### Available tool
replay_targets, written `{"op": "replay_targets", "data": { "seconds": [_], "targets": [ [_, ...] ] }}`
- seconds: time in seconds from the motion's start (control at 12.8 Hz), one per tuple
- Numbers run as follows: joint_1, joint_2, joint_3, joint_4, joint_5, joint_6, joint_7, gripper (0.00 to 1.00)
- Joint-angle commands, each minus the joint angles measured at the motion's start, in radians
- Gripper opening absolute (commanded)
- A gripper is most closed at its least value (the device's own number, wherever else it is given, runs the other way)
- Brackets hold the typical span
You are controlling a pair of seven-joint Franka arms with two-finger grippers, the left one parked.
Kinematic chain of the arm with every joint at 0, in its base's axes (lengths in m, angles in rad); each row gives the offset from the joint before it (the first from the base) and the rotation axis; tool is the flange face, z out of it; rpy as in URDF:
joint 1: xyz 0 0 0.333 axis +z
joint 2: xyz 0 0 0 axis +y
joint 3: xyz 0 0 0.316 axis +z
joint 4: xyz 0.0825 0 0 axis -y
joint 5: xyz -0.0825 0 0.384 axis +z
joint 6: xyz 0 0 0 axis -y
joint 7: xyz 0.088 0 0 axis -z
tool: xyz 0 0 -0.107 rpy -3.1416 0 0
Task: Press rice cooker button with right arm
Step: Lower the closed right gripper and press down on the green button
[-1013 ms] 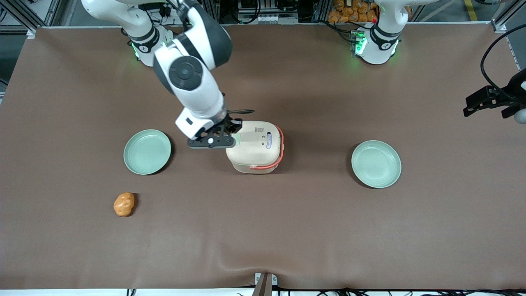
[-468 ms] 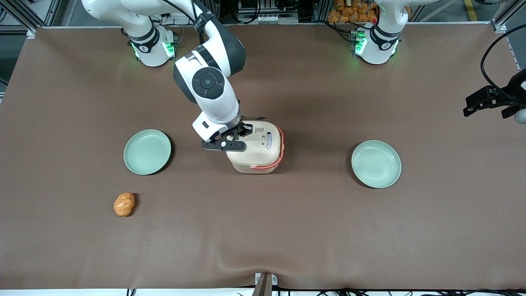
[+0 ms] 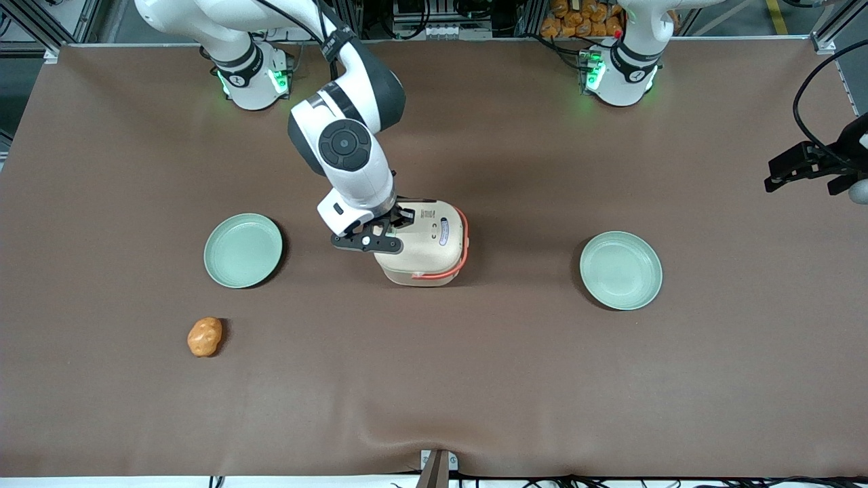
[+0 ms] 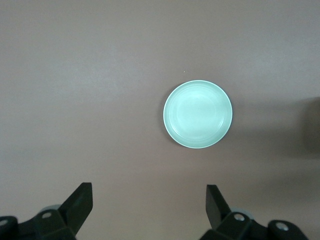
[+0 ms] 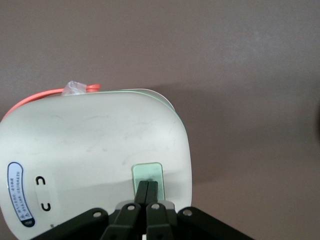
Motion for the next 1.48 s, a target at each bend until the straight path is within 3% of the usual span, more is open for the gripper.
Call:
{"op": "replay_targets", "data": {
  "seconds": [0.0,1.4],
  "targets": [
    [0.012,0.004,-0.008,-0.011,-0.005,0.014,0.024,0.00],
    [0.012,-0.007,-0.008,-0.024,-0.003,0.043,0.039,0.00]
  ]
}}
